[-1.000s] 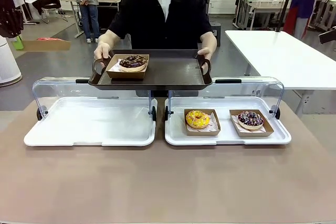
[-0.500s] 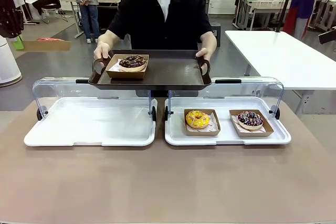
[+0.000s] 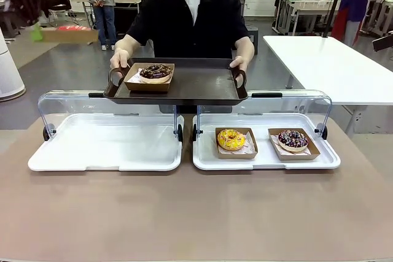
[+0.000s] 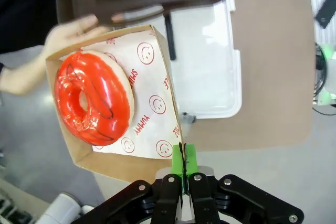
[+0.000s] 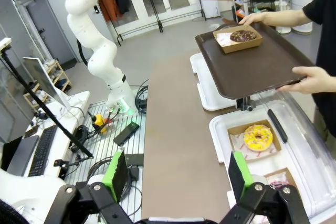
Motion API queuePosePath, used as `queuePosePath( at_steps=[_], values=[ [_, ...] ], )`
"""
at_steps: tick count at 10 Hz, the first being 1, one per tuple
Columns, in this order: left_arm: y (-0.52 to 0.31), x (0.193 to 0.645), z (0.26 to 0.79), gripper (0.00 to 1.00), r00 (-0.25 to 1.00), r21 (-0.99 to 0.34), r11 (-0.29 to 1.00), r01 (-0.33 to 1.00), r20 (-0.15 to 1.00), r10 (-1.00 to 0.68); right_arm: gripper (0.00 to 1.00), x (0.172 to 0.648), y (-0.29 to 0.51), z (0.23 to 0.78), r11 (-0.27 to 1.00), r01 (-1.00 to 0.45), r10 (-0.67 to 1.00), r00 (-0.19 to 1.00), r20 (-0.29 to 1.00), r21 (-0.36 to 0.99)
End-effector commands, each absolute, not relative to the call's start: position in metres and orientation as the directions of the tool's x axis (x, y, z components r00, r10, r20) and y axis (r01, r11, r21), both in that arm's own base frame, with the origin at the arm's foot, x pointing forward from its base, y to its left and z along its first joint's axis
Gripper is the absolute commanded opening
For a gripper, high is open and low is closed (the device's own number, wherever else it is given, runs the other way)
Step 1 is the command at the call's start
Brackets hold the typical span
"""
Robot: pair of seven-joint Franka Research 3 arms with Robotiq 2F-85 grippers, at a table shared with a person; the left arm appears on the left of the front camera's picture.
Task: Provide the desired donut to the person.
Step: Place the picked Paper togo box onto the Handle tray extended by the person.
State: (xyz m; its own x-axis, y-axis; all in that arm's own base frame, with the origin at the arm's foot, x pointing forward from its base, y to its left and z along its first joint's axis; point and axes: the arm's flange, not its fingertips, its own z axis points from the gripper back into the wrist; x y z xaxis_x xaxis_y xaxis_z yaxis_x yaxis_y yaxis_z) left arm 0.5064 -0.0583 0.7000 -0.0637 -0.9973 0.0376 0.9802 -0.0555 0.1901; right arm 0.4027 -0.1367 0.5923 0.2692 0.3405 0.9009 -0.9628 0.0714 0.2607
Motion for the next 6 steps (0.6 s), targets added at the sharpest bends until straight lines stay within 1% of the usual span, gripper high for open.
queuePosePath(
  at_steps=[1, 2, 3, 6],
  values=[
    [-0.1, 0.524, 0.732, 0.01, -0.096, 0.253, -0.095, 0.963, -0.011, -0.995, 1.0, 0.402, -0.137, 0.593, 0.064, -0.964, 0.337, 0.264, 0.904, 0.258],
    [-0.123, 0.531, 0.748, 0.01, -0.123, 0.277, -0.117, 0.954, 0.005, -0.992, 1.0, 0.402, -0.137, 0.593, 0.064, -0.964, 0.337, 0.264, 0.904, 0.258],
    [-0.15, 0.539, 0.76, 0.01, -0.176, 0.287, -0.165, 0.944, 0.012, -0.984, 1.0, 0.402, -0.137, 0.593, 0.064, -0.964, 0.337, 0.264, 0.904, 0.258],
    [-0.221, 0.56, 0.75, 0.01, -0.267, 0.285, -0.248, 0.926, 0.03, -0.963, 1.0, 0.402, -0.137, 0.593, 0.064, -0.964, 0.337, 0.264, 0.904, 0.258]
  ],
)
